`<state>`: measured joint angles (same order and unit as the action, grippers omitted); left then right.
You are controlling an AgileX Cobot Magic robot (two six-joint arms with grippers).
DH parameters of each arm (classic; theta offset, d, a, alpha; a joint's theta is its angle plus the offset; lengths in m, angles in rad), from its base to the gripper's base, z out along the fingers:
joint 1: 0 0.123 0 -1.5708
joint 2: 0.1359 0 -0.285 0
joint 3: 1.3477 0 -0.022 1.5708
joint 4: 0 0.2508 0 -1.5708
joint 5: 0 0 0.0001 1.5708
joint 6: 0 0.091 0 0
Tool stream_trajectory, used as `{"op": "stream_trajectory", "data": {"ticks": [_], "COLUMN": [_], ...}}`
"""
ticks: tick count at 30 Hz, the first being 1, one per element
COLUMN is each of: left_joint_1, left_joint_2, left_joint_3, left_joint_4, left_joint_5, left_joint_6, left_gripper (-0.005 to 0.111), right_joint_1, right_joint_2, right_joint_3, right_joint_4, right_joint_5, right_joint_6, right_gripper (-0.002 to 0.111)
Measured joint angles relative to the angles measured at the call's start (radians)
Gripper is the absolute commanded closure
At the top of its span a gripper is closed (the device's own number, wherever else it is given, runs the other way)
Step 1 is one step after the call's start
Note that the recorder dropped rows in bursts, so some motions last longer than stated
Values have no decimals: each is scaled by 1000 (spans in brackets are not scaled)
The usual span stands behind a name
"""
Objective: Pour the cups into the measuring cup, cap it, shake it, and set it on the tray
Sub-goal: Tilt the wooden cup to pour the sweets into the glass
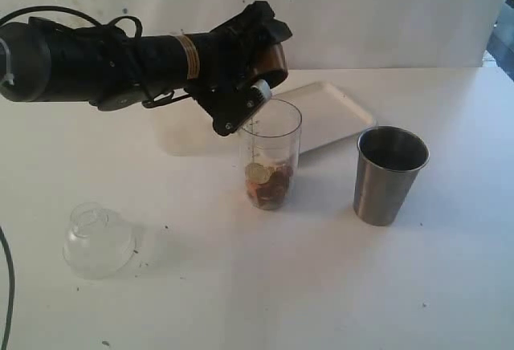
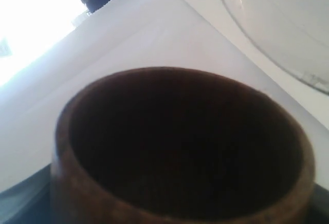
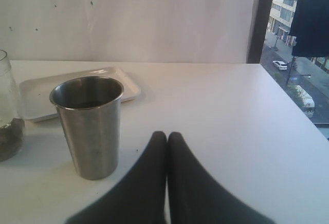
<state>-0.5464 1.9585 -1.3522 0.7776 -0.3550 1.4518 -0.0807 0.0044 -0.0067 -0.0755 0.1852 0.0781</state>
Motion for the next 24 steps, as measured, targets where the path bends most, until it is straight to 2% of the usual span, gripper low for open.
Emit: {"op": "stream_trajectory", "data": {"ticks": [7, 17, 24], "left_joint_1": [0, 0, -2], "left_joint_2": [0, 0, 0], "left_joint_3": [0, 0, 0], "left_joint_4": [-19, -24, -31], "left_joint_5": [-2, -4, -13], "left_joint_6": [-23, -158, -434], "left_gripper": [107, 107, 107], "right_joint_1": [0, 0, 0], "right_joint_2": [0, 0, 0], "right_joint_3": [0, 0, 0], "right_joint_4": [0, 0, 0], "right_joint_5": [0, 0, 0], "right_joint_6": [0, 0, 0], "right_gripper": [108, 108, 108]}}
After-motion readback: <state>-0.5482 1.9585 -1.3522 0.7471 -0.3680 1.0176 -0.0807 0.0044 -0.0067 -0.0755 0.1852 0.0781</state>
